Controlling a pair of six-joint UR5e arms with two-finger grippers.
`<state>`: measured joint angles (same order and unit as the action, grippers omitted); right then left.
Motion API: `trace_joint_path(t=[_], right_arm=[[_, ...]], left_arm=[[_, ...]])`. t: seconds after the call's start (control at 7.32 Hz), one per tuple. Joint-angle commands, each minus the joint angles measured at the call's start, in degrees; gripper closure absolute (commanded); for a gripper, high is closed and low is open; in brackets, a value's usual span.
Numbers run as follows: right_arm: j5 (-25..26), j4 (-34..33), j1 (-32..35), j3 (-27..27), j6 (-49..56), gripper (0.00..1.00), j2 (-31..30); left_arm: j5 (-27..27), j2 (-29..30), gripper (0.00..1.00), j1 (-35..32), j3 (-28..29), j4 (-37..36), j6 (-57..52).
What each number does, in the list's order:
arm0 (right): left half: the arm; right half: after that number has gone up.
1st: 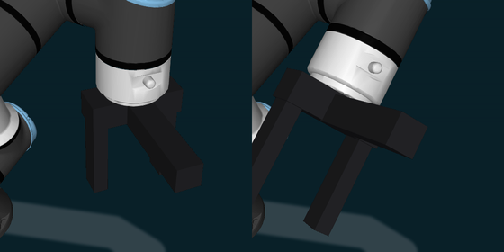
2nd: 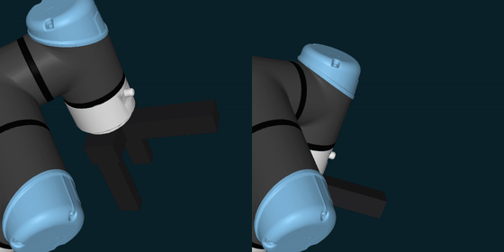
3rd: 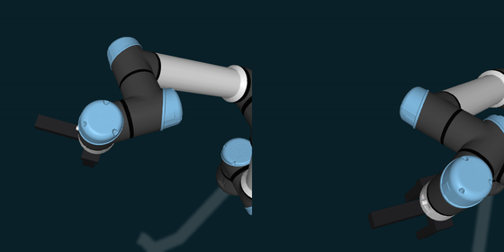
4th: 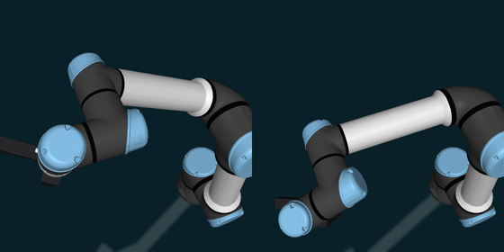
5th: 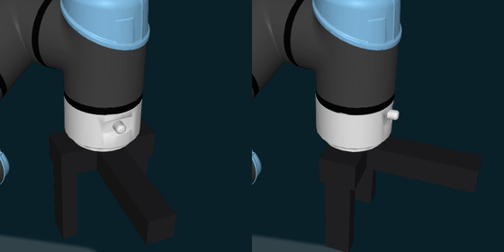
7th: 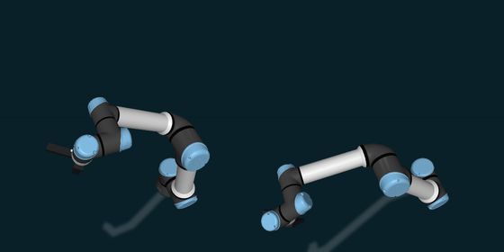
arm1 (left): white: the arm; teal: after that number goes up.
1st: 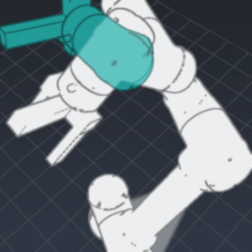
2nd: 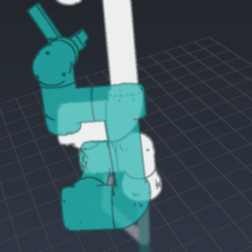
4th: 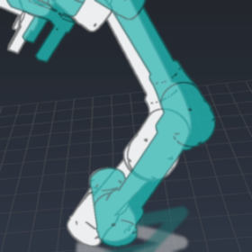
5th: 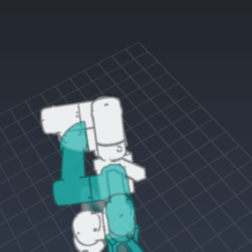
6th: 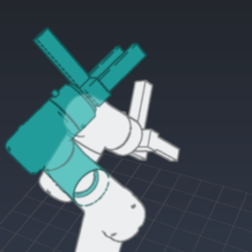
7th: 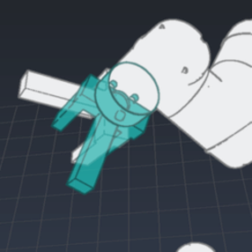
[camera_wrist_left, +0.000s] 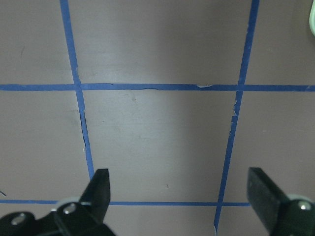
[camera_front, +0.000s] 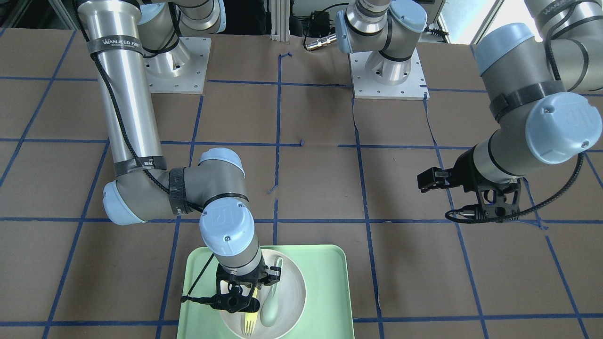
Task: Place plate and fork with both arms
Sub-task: 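Lift the fork and carry it beside the plate on the tray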
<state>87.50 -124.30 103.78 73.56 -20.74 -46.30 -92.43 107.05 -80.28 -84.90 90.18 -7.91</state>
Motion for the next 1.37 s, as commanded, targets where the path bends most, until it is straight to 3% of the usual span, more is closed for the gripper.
trace_joint_path(t=[0.0,0.55,0.82,1.23], right_arm=[[0.57,0.11,-0.07,-0.09,-2.8,1.0,-1.68],[1.19,1.25,-5.58,0.53,5.42,1.0,-5.91],[1.27,1.34,-7.62,1.93,13.51,1.0,-4.34],[1.18,1.25,-7.98,2.2,16.85,1.0,-1.17]], left_arm=[[-0.03,0.0,0.0,0.03,0.0,0.0,-0.09],[0.06,-0.18,0.0,0.21,0.0,0.0,0.08],[-0.03,-0.35,0.0,0.21,0.0,0.09,0.35],[-0.12,-0.44,0.0,0.21,0.0,0.09,0.44]])
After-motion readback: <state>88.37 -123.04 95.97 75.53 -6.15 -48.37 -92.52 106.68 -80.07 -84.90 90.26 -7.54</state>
